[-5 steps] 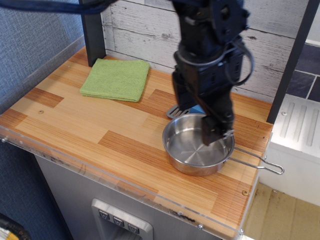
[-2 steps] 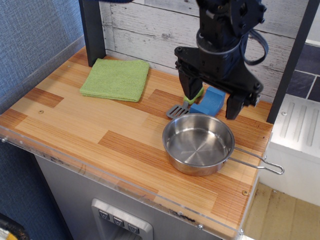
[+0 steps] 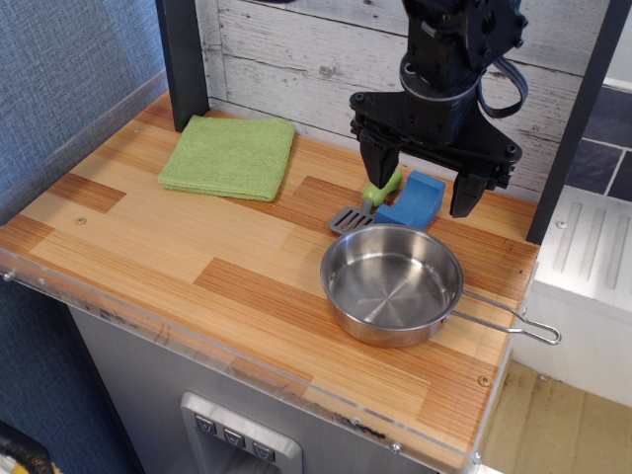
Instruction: Put the blue object in the pot
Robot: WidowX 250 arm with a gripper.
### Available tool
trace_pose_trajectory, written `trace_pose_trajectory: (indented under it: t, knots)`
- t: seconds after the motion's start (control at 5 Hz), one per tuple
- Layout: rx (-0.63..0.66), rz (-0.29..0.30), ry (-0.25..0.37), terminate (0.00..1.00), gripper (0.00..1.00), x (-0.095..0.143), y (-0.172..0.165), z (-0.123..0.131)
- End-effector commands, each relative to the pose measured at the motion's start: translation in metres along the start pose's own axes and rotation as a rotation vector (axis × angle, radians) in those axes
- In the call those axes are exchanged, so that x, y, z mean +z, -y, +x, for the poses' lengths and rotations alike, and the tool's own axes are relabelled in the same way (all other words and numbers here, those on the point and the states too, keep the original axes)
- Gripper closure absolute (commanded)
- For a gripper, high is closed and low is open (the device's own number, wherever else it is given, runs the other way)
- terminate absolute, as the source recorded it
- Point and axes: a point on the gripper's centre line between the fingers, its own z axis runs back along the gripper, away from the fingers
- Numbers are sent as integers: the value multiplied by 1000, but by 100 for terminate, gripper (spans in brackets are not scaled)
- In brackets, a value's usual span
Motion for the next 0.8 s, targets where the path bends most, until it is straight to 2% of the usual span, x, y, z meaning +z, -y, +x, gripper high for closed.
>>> trace_pose_trajectory:
  t: [0.0,0.4,0.6]
  knots:
    - [34,-2,3,0,0,-24,-14,25]
    - [55,3,-37,0,0,-59,-24,33]
    - [25,4,-74,0,0,-68,-20,28]
